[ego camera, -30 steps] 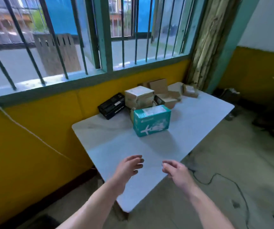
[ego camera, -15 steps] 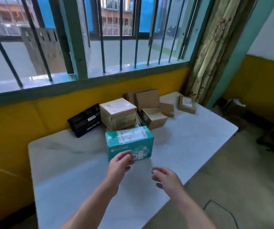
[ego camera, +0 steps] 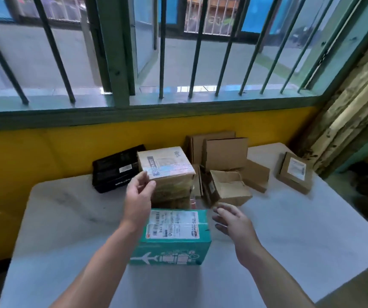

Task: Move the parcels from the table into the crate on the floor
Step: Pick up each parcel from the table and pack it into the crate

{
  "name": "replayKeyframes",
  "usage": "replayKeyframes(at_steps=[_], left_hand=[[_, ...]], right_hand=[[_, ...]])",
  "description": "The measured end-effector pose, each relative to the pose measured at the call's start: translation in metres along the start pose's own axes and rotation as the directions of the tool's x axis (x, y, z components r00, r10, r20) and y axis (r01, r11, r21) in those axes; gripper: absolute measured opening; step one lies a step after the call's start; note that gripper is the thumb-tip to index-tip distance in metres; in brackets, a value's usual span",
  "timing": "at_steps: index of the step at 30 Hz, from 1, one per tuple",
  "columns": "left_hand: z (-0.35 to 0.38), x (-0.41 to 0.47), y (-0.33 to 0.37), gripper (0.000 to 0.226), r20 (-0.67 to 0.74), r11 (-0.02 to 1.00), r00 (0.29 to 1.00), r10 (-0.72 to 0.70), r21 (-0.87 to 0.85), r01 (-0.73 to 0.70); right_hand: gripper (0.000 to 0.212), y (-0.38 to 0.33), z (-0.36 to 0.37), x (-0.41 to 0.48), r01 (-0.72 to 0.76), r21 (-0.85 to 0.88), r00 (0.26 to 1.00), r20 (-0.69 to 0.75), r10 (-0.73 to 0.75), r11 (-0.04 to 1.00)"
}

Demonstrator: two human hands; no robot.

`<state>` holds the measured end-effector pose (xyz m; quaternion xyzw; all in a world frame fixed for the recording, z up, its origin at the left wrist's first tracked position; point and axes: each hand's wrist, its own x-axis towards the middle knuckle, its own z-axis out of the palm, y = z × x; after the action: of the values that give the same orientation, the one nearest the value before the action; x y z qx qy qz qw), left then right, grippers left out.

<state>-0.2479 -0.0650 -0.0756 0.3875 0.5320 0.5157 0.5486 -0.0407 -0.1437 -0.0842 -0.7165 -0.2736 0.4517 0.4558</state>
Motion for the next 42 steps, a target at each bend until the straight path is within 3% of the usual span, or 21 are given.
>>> replayKeyframes(at_steps=[4, 7, 9, 13, 17, 20, 25, 28, 31, 33, 35, 37, 42], left_hand=[[0.007, 0.024, 0.001, 0.038, -0.27, 0.947, 0.953, 0.139, 0.318, -0.048], [0.016, 0.035, 0.0, 0.06, -0.356, 0.907, 0.934, 0.025, 0.401, 0.128], [0.025, 0.041, -0.002, 0.067, -0.363, 0.929, 0.929, -0.069, 0.316, 0.192], [0.037, 0.044, -0.004, 0.053, -0.443, 0.954, 0.894, -0.066, 0.236, 0.187], [0.043, 0.029, -0.006, 0.039, -0.49, 0.999, 0.871, -0.038, -0.009, 0.039], [0.05, 0.01, -0.002, 0.041, -0.429, 0.993, 0.901, 0.06, -0.065, -0.097], [0.054, -0.022, 0.009, 0.057, -0.121, 0.96, 0.956, 0.267, 0.12, -0.253], [0.042, -0.031, 0.018, 0.055, -0.065, 0.969, 0.971, 0.228, 0.11, -0.22], [0.03, -0.037, 0.021, 0.03, -0.063, 0.995, 0.994, 0.087, -0.035, -0.089], [0.027, -0.037, 0.022, 0.043, -0.053, 0.973, 0.998, -0.043, -0.228, 0.03], [0.028, -0.036, 0.024, 0.062, -0.014, 0.964, 0.993, -0.121, -0.24, 0.114], [0.031, -0.036, 0.023, 0.068, 0.063, 0.975, 0.993, -0.095, -0.196, 0.106], [0.035, -0.042, 0.016, 0.046, 0.158, 0.981, 0.986, 0.057, -0.194, -0.026]], right_hand=[[0.013, -0.019, 0.002, 0.041, 0.053, 0.0, 0.976, 0.213, -0.052, 0.999], [0.012, -0.018, -0.003, 0.06, 0.025, 0.017, 0.934, 0.357, -0.029, 1.0], [0.014, -0.014, -0.007, 0.07, 0.002, 0.011, 0.902, 0.433, -0.006, 1.0], [0.016, -0.009, -0.019, 0.089, -0.03, 0.012, 0.878, 0.477, 0.02, 0.999], [0.021, -0.023, -0.022, 0.099, -0.052, 0.04, 0.851, 0.524, 0.024, 0.998], [0.028, -0.04, -0.013, 0.1, -0.107, 0.069, 0.789, 0.613, 0.042, 0.992], [0.041, -0.06, 0.008, 0.096, -0.197, 0.182, 0.718, 0.696, 0.016, 0.963], [0.037, -0.057, 0.014, 0.095, -0.178, 0.269, 0.742, 0.668, -0.051, 0.947], [0.028, -0.056, 0.009, 0.095, -0.161, 0.394, 0.77, 0.623, -0.134, 0.905], [0.028, -0.056, 0.004, 0.095, -0.128, 0.475, 0.775, 0.595, -0.211, 0.871], [0.026, -0.057, 0.002, 0.091, -0.052, 0.498, 0.766, 0.576, -0.285, 0.866], [0.024, -0.058, 0.001, 0.087, -0.01, 0.509, 0.746, 0.577, -0.332, 0.86], [0.035, -0.063, -0.006, 0.085, -0.179, 0.569, 0.779, 0.581, -0.238, 0.803]])
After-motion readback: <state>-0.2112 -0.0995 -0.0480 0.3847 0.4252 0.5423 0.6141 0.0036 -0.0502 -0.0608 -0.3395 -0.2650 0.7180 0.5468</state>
